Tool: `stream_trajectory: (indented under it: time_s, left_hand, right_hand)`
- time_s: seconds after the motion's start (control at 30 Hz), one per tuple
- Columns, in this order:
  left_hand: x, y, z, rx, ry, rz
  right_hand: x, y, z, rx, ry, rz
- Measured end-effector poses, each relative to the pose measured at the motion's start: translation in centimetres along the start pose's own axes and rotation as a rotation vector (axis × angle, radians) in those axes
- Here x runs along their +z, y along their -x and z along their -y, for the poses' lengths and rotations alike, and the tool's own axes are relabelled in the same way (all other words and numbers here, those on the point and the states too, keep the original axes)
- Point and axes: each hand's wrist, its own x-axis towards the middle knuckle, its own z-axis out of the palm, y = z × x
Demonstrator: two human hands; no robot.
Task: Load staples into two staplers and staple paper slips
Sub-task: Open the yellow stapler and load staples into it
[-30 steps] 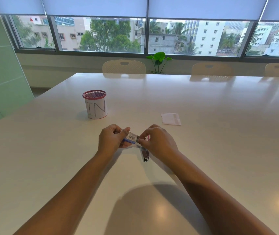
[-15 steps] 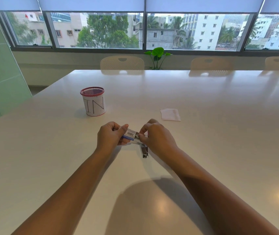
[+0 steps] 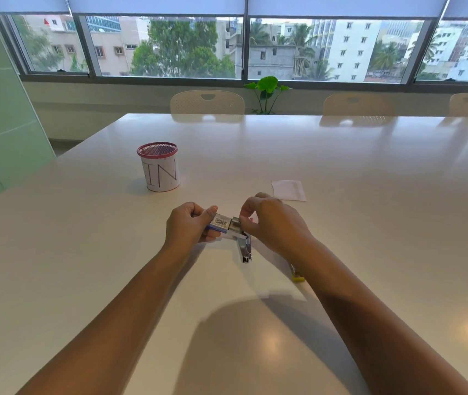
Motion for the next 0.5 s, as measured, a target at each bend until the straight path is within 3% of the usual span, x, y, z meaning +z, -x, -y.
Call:
stream_trajectory:
  time_s: [0.13, 0.3, 0.43, 0.5]
  left_hand:
    - [0.2, 0.2, -0.6, -0.101, 0.177, 0.011]
    - [-0.1, 0.3, -0.8, -0.21, 0.368, -0.022]
    - [-0.3, 0.0, -0.9, -0.238, 0.426, -0.049]
    - [-0.4, -0.1, -0.9, -0.235, 0.425, -0.059]
  right_hand:
    - [-0.4, -0.3, 0.1, 0.162, -0.436, 0.047]
    - [-1.7, -0.6, -0.1, 0.49, -1.412, 0.141]
    - [-1.7, -0.7, -0.2, 0.643, -1.784, 0.159]
    - [-1.5, -0.8, 0.0, 0.688, -1.824, 0.158]
